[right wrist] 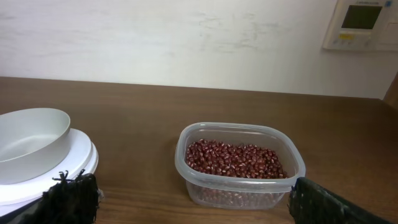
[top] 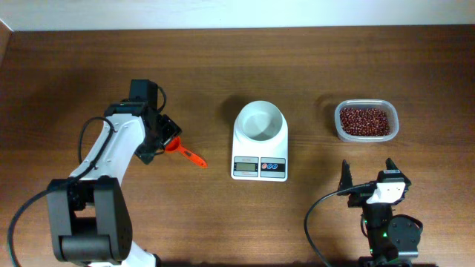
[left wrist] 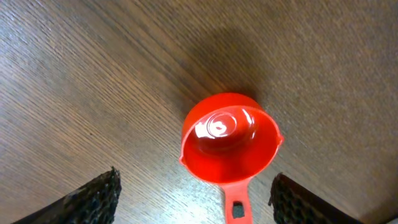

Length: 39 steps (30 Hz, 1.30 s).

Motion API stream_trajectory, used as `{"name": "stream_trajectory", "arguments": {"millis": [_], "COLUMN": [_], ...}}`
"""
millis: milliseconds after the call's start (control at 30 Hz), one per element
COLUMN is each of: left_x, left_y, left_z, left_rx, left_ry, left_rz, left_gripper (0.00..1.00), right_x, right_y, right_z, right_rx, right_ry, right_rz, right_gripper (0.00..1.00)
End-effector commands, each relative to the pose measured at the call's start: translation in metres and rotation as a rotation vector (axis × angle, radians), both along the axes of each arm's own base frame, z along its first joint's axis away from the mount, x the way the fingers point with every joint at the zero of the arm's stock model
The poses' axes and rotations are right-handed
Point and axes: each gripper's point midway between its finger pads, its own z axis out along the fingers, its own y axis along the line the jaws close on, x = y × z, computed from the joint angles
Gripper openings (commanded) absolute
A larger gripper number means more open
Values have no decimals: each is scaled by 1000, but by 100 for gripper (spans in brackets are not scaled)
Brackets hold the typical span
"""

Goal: Scoop and weigh 50g on scale
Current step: 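Lower the left gripper and close it on the red scoop's cup rim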

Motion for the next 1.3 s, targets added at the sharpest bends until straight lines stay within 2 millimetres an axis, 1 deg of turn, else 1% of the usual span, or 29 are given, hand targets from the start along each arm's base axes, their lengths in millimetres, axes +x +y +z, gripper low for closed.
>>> {"name": "stream_trajectory", "arguments": {"millis": [0,333,400,500,667,867,933,1067,1167,1233,1267], "left_x": [-4,-6,0,7,9,8,5,-4,-7,-5,-3], "left_y": [2,2,2,2,2,2,2,2,2,2,2], "left_z": [-8,-23,-23,-22,-21,-22,-25,-35,-40,-40,-40], "left_rx": [6,6,6,5,5,5,5,8,8,8,8], "left_ry": [15,-5,-32,-60,-72,-67,-61,-40,-39,-49,-58], "left_rz": [14,14,14,14,14,12,12,15,16,16,16], "left_gripper": [75,73,69,58,49,43,41,40,40,38,34], "right_x": [0,0,0,0,0,0,0,0,0,0,0], "right_y": [2,2,2,2,2,2,2,2,2,2,2], "right_z": [-2,-2,-2,-2,-2,-2,-2,-2,-2,-2,-2], "right_rx": [-3,-3,-4,-4,-3,-3,-4,-4,-3,-3,-4], "right_ry": [1,1,1,1,1,1,1,1,1,1,1], "right_rz": [9,9,9,9,9,9,9,9,9,9,9], "right_gripper": [99,99,99,99,99,99,99,99,99,99,99]}}
